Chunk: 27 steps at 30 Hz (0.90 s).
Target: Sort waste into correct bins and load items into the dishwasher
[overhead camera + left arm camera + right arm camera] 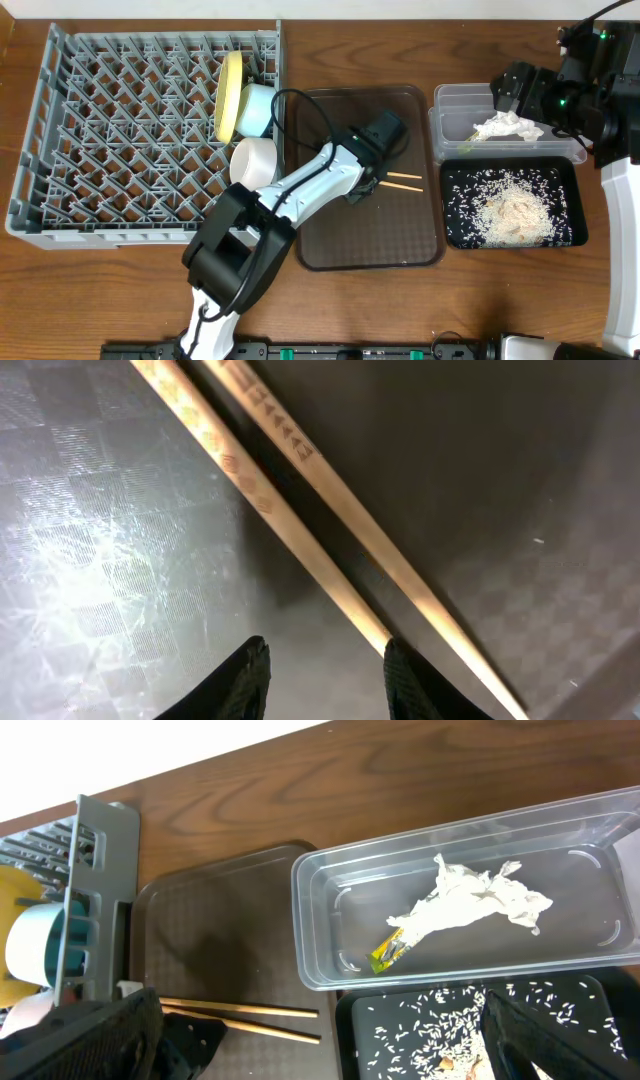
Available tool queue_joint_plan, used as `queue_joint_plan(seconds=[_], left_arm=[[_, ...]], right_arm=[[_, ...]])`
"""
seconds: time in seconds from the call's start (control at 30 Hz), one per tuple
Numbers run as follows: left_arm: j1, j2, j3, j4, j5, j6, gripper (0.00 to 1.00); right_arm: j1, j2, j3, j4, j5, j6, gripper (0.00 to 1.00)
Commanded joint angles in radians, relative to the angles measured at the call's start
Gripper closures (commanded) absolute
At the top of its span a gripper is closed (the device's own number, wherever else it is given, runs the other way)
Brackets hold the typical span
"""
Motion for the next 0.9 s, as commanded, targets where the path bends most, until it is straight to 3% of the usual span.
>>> queue_joint_plan(seconds=[0.0,0.5,0.87], left_arm=[[0.005,0.049,-0.005,0.0,-0.02,-0.023,0.61],[0.004,0.051,-0.005,-0.044,0.063,-0.019,0.61],[0.008,0.039,-0.005,0.143,0.096,0.039,0.62]], right_arm=[[-0.003,0.003,0.002,-0.001,-0.004,0.008,0.01],[-0.003,0.003,0.002,-0.001,-0.004,0.008,0.01],[-0.003,0.003,0.002,-0.001,-0.004,0.008,0.01]])
